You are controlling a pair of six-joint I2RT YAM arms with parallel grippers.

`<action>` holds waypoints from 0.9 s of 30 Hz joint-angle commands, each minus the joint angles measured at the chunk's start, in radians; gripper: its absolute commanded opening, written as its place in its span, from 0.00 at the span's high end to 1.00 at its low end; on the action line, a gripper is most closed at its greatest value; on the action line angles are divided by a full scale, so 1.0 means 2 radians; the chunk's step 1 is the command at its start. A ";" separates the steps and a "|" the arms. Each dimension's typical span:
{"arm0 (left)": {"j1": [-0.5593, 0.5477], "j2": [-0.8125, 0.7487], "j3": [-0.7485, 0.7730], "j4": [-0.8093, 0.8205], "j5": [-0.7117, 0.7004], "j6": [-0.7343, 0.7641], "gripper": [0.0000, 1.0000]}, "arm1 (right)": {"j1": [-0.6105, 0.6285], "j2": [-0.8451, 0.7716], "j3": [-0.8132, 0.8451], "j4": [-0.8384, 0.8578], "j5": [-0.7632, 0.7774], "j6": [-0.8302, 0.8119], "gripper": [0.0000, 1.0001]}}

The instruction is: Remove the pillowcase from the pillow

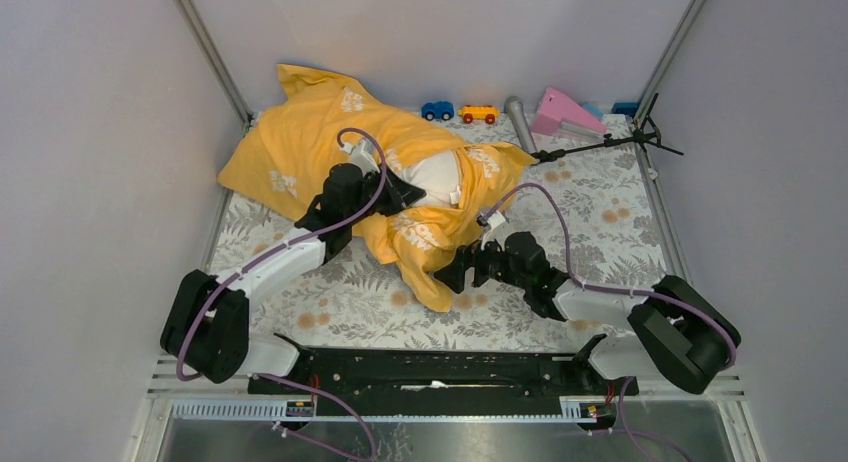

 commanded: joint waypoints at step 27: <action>0.002 -0.047 0.056 0.040 -0.019 0.005 1.00 | 0.068 0.062 0.072 -0.020 -0.055 -0.046 0.83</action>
